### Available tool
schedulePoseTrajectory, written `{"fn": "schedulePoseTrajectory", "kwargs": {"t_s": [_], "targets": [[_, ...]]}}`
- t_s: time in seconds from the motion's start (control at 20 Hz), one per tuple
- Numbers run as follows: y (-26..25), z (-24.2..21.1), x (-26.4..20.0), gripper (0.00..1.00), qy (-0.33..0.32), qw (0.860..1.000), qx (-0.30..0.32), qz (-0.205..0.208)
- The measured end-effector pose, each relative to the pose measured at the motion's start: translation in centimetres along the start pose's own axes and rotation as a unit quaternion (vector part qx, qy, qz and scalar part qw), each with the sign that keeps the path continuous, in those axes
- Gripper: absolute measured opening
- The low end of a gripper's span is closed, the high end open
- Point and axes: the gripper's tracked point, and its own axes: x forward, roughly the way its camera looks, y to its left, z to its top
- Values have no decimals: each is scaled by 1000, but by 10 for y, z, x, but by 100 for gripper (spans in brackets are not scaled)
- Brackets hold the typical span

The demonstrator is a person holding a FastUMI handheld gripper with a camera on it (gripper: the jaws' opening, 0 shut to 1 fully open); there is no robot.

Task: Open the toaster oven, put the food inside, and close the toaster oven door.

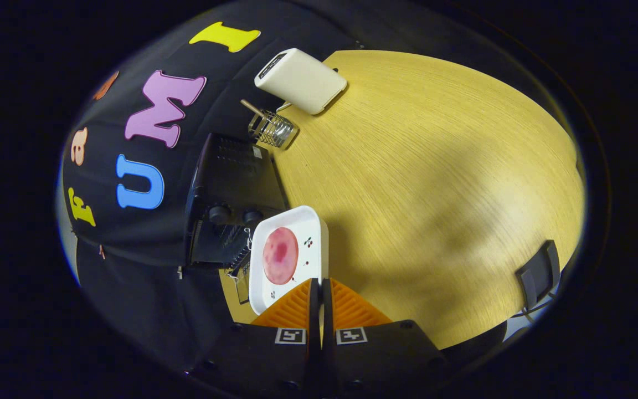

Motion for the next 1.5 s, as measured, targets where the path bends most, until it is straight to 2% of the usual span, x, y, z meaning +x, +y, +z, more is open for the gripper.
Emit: {"fn": "schedulePoseTrajectory", "kwargs": {"t_s": [0.3,0.5,0.75,1.1,1.3,1.5], "targets": [[34,-54,-8,5,11,999,19,38],[62,-92,6,5,36,998,16,59],[109,-116,40,5,40,997,-12,72],[149,-107,99,5,-5,999,0,50],[154,-90,129,5,-47,998,35,23],[176,-75,162,5,-72,993,86,32]]}}
